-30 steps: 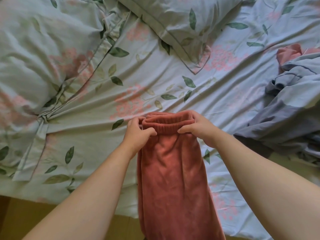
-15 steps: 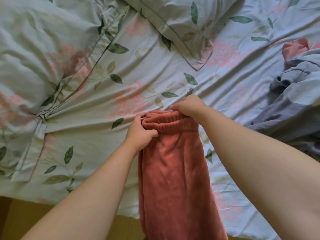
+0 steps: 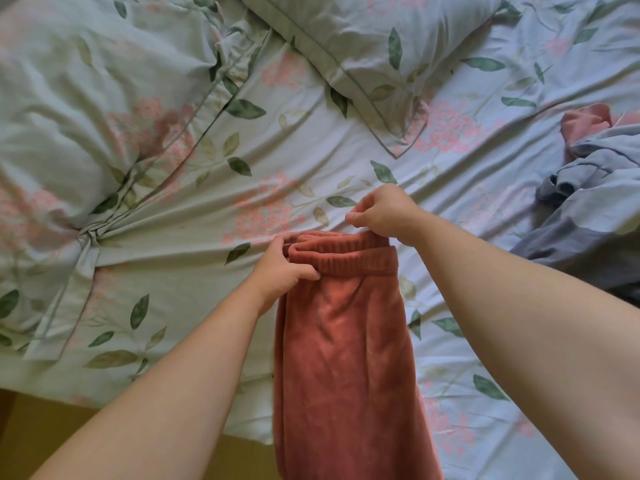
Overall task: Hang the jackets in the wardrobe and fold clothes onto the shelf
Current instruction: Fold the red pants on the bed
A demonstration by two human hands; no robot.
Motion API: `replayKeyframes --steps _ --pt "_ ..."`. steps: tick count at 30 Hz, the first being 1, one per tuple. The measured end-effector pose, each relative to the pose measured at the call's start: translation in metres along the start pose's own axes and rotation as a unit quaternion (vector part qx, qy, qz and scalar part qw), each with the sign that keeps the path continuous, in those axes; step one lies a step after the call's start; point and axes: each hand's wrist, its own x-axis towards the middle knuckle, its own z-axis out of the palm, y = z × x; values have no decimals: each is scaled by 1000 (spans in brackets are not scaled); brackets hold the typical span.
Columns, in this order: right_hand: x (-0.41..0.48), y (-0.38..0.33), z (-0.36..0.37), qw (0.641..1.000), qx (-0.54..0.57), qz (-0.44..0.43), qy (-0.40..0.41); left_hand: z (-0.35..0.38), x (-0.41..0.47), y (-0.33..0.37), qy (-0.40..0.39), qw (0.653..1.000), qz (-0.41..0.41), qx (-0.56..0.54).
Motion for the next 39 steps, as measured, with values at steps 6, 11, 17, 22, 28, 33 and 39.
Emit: replayKeyframes --steps 6,11,17,22,28,33,39 --pt "-7 2 -1 997 76 -13 22 1 3 1 -14 997 48 61" --pt "-9 2 0 990 127 10 60 3 -2 15 -33 998 46 29" --pt "-9 3 0 997 58 -34 33 -2 4 27 -58 996 9 70" --pt "-18 14 -5 969 -21 -34 -242 0 4 36 -60 995 -3 77" --pt "-13 19 -8 946 -109 4 -305 3 2 37 -96 995 -37 8" --pt "-37 -18 -35 902 -115 54 -412 -10 -18 69 -316 945 -86 21" --pt "-41 -88 -84 940 -56 25 -336 -39 -23 163 -276 960 -17 41"
